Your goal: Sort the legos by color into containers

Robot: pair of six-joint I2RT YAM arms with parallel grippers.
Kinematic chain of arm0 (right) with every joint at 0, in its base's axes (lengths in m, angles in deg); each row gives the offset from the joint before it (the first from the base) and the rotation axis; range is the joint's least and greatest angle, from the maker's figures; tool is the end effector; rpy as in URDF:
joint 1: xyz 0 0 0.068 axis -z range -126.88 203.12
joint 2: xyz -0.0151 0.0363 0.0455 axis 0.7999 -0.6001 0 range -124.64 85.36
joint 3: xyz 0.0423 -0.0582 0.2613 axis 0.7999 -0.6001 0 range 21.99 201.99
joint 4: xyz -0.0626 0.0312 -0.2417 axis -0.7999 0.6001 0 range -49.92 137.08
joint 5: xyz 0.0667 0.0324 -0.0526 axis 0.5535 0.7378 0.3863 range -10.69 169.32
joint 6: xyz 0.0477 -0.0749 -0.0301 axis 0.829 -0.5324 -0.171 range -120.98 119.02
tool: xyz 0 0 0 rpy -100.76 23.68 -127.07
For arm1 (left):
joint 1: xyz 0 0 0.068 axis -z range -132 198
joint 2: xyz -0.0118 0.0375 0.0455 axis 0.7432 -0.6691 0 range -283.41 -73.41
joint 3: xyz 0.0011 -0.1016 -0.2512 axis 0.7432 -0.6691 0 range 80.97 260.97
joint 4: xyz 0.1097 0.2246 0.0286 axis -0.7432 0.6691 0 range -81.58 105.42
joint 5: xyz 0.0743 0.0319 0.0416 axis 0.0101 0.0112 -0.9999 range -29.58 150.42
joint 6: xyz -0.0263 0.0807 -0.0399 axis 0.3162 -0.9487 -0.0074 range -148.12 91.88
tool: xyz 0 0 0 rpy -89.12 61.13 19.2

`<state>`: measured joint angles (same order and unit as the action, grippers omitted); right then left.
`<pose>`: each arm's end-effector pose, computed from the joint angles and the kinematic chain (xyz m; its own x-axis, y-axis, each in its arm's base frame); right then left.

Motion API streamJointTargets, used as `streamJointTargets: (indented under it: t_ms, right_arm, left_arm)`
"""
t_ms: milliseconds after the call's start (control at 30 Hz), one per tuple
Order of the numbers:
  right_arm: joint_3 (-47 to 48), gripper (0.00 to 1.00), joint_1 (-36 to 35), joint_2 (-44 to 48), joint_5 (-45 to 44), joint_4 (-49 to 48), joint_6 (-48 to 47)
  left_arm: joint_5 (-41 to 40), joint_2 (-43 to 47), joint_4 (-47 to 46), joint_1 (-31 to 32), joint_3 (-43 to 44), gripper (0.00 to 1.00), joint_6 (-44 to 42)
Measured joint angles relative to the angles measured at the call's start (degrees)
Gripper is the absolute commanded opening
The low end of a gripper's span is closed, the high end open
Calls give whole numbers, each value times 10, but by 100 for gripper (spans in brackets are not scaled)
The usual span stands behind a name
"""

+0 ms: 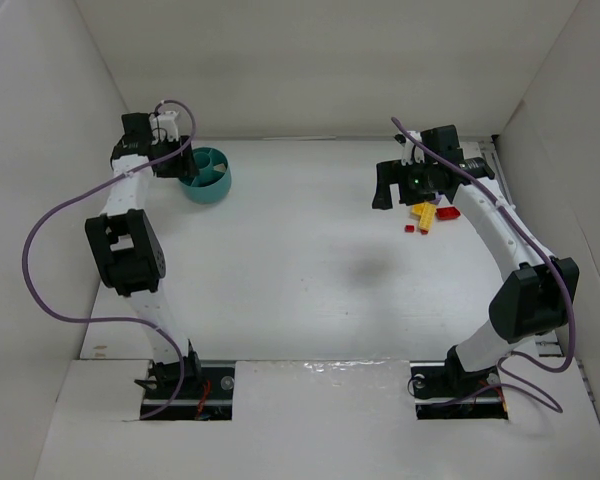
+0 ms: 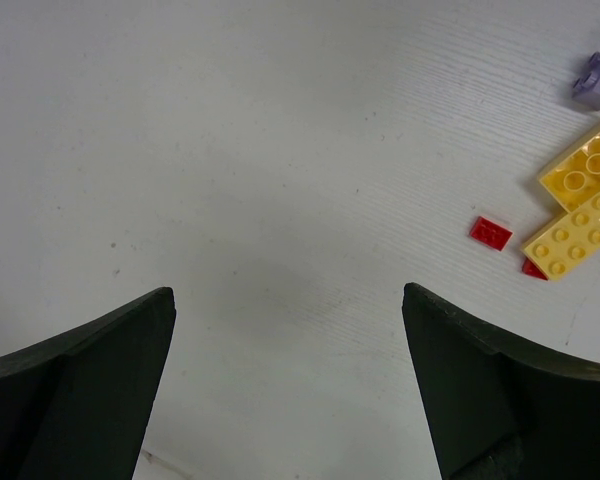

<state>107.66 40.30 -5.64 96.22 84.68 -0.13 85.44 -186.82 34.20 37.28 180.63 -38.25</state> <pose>0.3488 0.1046 0.2951 -0.7519 -0.1567 -0.6404 -0.3838 0.8938 0.2320 0.4805 0.0545 0.2606 -0.5889 0.0508 -0.8066 0.2595 0.9570 -0.1292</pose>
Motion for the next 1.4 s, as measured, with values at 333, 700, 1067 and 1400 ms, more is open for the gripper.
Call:
streamJointTargets:
  t_ms: [333, 700, 1067, 1400]
  right_arm:
    - [0, 100, 0, 12, 0, 0, -6]
    - [-3, 100, 0, 15, 0, 2, -6]
    - [-3, 100, 0, 16, 0, 2, -6]
    - [-3, 100, 0, 16, 0, 4, -6]
  left_arm:
    - [58, -12, 35, -3, 3, 58, -64]
    - [75, -35, 45, -6, 3, 63, -103]
    - [99, -40, 54, -6, 3, 60, -115]
    - [124, -40, 57, -1, -4, 59, -114]
